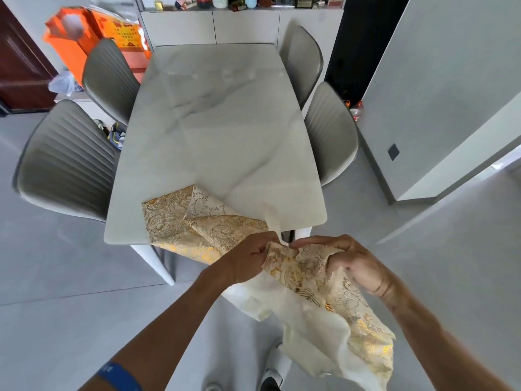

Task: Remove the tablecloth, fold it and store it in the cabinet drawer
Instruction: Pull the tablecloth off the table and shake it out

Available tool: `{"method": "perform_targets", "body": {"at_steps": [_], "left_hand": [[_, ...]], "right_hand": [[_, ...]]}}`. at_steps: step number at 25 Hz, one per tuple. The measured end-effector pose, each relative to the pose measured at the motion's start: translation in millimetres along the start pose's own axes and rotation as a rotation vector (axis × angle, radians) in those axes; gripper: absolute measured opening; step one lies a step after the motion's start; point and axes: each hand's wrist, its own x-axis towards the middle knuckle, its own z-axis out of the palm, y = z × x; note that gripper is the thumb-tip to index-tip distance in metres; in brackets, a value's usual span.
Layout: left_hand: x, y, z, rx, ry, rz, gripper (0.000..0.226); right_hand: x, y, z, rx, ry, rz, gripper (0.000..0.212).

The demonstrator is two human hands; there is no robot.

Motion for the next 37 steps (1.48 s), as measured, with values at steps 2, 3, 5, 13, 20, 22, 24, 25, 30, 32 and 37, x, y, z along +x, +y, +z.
{"method": "perform_targets", "body": {"at_steps": [2,3,5,13,20,22,24,25,30,32,37], "left_hand": [[-10,5,2,0.031,0.078,0.138,0.026],[-15,10,3,0.077,0.071,0.200,0.024],[-22,17,7,0.208,0.021,0.288,0.020],[-26,24,29,0.597,-0.032,0.427,0.022],[-76,-35,12,0.241,0.268,0.242,0.034],[-89,-48,6,0.163,0.424,0.230,0.047],[-86,-51,-6,0.246,0.475,0.268,0.052],[-80,-49,-13,0.345,0.467,0.291,0.051],[-59,-53,-21,0.791,0.286,0.281,0.043],[-57,-60,-6,0.872,0.249,0.226,0.048],[-43,-55,28,0.995,0.466,0.091,0.051]], "right_hand": [[-16,7,-19,0.153,0.091,0.267,0.042],[-20,9,-27,0.202,0.075,0.410,0.042],[-13,5,-35,0.089,-0.019,0.530,0.058],[122,-26,44,-0.513,-0.054,0.558,0.047],[109,-10,30,-0.029,0.162,0.279,0.036],[96,-14,19,0.149,0.163,0.297,0.035],[85,-16,12,0.239,0.164,0.326,0.038],[80,-16,9,0.269,0.147,0.326,0.040],[68,-39,0,0.502,0.034,0.272,0.050],[68,-42,-1,0.575,0.023,0.259,0.049],[68,-39,-3,0.688,0.089,0.215,0.044]]}}
